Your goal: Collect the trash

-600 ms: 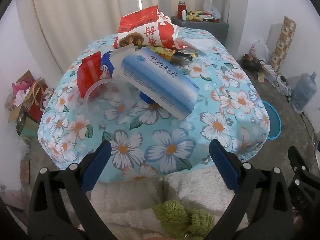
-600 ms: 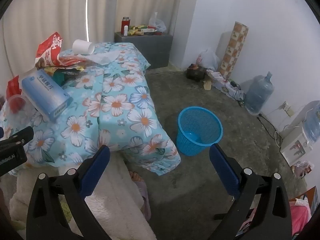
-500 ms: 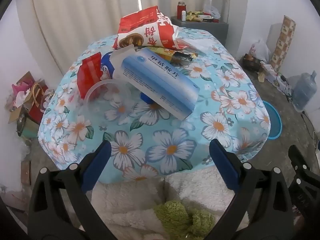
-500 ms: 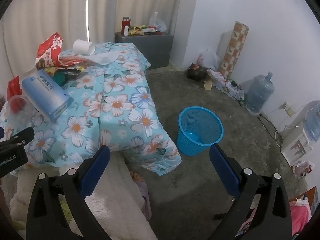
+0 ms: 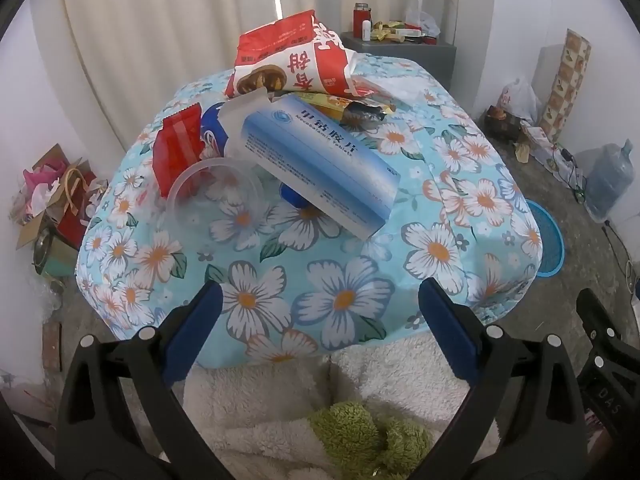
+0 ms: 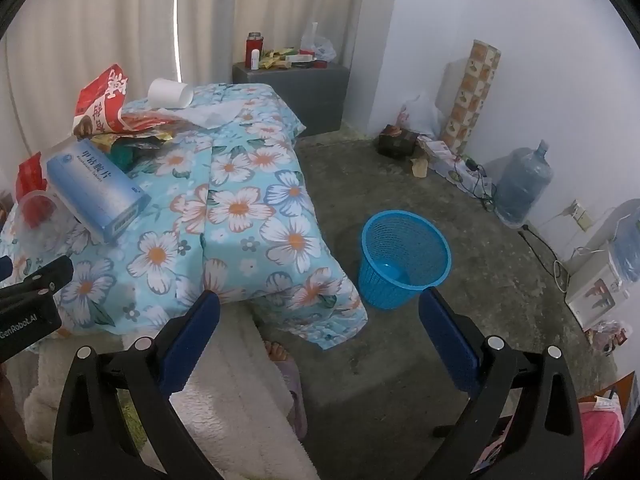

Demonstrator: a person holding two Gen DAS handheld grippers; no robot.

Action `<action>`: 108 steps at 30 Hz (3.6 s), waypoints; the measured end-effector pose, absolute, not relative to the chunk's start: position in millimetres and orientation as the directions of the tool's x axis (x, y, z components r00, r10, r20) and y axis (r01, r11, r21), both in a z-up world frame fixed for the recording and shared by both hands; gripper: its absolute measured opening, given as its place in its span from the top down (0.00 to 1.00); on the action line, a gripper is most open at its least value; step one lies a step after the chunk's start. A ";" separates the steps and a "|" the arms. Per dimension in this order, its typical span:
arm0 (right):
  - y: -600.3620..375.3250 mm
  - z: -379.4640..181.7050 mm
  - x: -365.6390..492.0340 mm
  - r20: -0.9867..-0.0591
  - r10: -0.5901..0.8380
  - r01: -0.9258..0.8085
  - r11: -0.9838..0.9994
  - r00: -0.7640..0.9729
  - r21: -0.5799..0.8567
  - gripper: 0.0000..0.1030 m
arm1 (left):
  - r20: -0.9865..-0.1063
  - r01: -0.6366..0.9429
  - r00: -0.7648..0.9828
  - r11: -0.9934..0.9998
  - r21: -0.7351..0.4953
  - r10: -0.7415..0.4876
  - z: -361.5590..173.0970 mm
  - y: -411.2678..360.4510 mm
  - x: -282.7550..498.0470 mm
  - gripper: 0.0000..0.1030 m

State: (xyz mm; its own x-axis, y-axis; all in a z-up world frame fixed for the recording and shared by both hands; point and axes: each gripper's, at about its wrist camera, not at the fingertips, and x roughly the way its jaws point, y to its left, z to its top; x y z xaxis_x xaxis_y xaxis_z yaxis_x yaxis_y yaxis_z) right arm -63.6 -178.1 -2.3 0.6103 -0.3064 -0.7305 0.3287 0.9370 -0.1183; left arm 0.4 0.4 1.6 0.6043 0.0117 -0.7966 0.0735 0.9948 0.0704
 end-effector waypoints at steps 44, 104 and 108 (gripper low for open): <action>-176.8 -2.5 -63.4 -0.732 -0.304 0.327 0.938 0.610 -0.117 0.06 | -0.797 0.077 0.603 0.994 0.075 0.013 -4.3 1.7 -0.3 0.09; -105.8 -1.8 -2.0 -0.662 0.020 -0.017 1.000 0.749 0.011 0.06 | -0.682 0.117 0.695 0.972 -0.206 -0.228 2.8 144.9 18.9 0.09; -98.5 -6.3 33.9 -0.701 0.142 -0.142 0.988 0.698 0.059 0.06 | -0.653 0.057 0.715 0.951 -0.303 -0.251 -1.9 171.5 25.5 0.09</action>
State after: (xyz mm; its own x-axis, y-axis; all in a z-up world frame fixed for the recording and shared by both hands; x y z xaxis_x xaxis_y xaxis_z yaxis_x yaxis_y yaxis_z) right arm 33.9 -98.5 -6.3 0.6985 0.1424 -0.7013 -0.1421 0.9881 0.0591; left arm 25.5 171.5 -1.9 0.7146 -0.2511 -0.6529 0.0574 0.9512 -0.3031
